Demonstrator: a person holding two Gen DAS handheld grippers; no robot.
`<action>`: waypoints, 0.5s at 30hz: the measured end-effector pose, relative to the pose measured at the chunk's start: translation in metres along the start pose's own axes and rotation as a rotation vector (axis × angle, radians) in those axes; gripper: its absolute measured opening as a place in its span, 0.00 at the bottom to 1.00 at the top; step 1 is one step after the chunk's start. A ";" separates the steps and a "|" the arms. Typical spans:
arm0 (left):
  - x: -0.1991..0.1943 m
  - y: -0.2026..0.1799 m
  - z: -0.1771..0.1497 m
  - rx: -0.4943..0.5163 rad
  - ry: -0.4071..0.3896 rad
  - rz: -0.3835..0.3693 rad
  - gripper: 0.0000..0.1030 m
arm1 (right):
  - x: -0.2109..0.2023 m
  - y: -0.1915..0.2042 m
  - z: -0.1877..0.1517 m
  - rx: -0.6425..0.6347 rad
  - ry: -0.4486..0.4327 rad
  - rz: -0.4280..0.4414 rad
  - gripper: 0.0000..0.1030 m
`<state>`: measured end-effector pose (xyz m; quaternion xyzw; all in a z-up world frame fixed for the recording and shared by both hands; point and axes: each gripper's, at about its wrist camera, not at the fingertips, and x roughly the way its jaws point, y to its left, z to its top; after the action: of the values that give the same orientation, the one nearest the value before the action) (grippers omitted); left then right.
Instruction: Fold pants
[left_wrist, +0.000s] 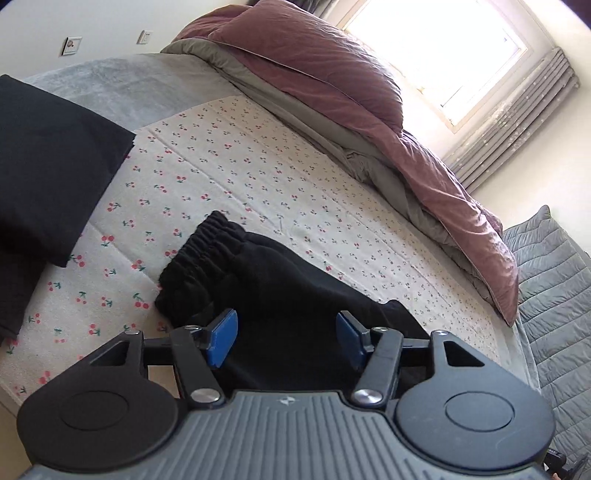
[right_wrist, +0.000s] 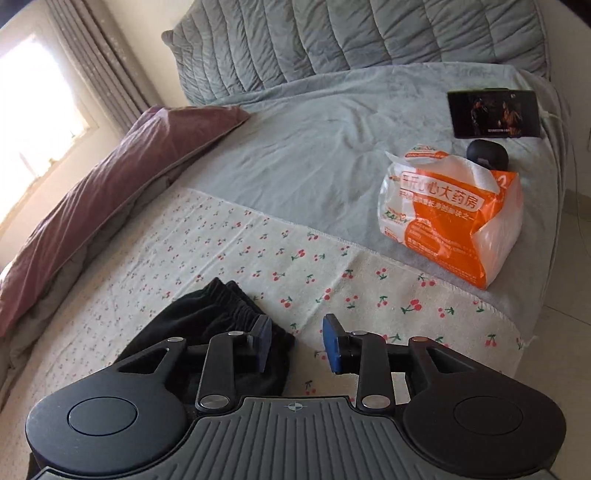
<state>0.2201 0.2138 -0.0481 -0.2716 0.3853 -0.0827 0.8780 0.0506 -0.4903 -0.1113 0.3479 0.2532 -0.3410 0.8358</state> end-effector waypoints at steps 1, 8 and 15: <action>0.008 -0.017 0.004 0.002 0.003 -0.024 0.49 | 0.001 0.018 0.002 -0.042 0.019 0.046 0.30; 0.116 -0.131 0.000 0.113 0.122 -0.012 0.54 | 0.036 0.171 -0.033 -0.307 0.215 0.306 0.45; 0.230 -0.108 -0.044 0.047 0.204 0.193 0.63 | 0.107 0.255 -0.149 -0.596 0.529 0.242 0.51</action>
<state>0.3535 0.0233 -0.1598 -0.2030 0.4949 -0.0340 0.8442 0.2814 -0.2858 -0.1718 0.1935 0.5041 -0.0509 0.8401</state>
